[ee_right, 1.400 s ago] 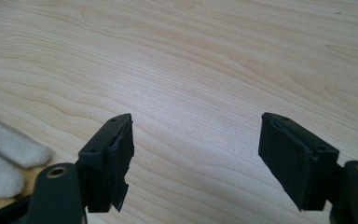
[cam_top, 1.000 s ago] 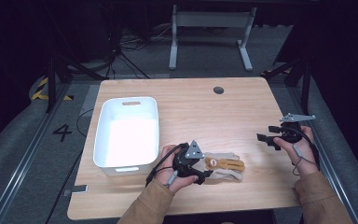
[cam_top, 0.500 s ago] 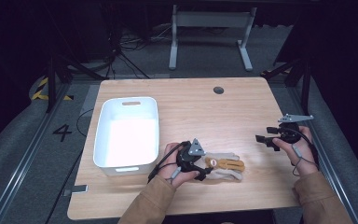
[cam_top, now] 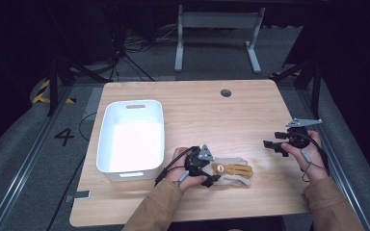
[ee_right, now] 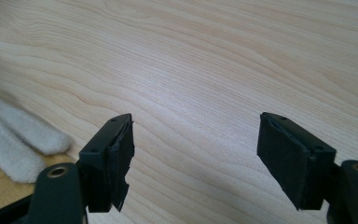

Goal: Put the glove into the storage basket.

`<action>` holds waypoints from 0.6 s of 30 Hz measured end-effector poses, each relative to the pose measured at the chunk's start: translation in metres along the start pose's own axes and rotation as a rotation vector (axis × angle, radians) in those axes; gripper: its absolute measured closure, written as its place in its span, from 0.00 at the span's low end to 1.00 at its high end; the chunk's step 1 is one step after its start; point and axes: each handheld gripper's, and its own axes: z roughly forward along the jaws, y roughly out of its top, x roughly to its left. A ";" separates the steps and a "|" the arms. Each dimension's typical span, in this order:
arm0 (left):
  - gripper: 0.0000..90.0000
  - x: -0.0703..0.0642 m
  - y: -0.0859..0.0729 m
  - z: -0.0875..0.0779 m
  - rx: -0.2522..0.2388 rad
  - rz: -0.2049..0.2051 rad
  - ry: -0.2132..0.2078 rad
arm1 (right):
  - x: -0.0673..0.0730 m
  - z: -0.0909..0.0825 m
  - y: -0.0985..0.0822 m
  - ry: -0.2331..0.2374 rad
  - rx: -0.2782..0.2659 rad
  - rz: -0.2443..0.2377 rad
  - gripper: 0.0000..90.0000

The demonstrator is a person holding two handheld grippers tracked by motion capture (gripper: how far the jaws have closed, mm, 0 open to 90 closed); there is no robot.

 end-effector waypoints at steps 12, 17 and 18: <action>0.18 -0.004 -0.012 0.010 0.005 0.086 -0.020 | 0.000 0.001 0.000 0.012 0.000 -0.013 0.30; 0.16 -0.003 -0.016 0.018 -0.012 0.115 -0.011 | 0.001 0.002 -0.001 0.014 0.003 -0.009 0.30; 0.15 -0.002 -0.016 0.020 -0.011 0.109 -0.011 | 0.001 0.002 -0.001 0.014 0.003 -0.009 0.30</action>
